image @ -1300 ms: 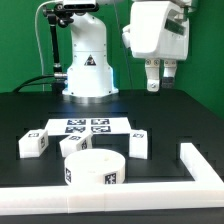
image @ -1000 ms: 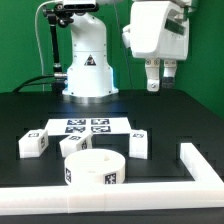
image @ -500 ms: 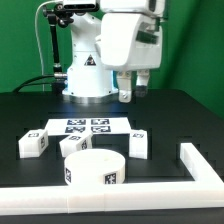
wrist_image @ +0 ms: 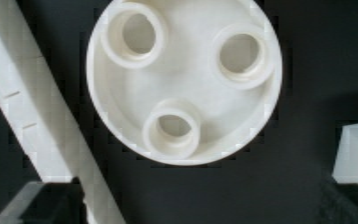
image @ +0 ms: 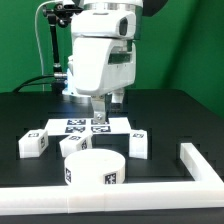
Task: Assemble stool
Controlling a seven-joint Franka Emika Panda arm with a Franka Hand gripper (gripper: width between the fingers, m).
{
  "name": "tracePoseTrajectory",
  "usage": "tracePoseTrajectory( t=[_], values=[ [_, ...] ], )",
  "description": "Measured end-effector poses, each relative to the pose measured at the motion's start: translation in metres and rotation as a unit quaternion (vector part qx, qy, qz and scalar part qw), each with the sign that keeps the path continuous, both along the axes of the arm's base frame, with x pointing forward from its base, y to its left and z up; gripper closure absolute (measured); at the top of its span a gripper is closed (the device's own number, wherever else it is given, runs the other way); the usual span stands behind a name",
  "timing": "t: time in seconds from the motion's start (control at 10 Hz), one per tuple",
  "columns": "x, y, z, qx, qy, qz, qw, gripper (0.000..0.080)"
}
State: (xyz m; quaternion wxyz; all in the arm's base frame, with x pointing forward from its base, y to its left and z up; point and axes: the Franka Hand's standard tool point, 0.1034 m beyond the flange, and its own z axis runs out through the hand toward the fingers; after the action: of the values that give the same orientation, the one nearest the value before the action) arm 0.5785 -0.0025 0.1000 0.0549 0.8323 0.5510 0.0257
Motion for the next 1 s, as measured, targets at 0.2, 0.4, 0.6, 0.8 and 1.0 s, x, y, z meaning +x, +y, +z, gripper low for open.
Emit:
tracePoseTrajectory(
  t=[0.2, 0.4, 0.6, 0.8, 1.0],
  values=[
    [-0.005, -0.008, -0.018, 0.002, 0.004, 0.003, 1.0, 0.015],
    [-0.017, -0.016, -0.047, 0.008, 0.014, -0.001, 1.0, 0.015],
    [-0.022, -0.017, -0.066, 0.013, 0.018, -0.004, 1.0, 0.015],
    [-0.021, -0.019, -0.073, 0.016, 0.012, -0.001, 1.0, 0.015],
    [-0.016, -0.009, -0.067, 0.017, 0.0, 0.008, 1.0, 0.015]
  ],
)
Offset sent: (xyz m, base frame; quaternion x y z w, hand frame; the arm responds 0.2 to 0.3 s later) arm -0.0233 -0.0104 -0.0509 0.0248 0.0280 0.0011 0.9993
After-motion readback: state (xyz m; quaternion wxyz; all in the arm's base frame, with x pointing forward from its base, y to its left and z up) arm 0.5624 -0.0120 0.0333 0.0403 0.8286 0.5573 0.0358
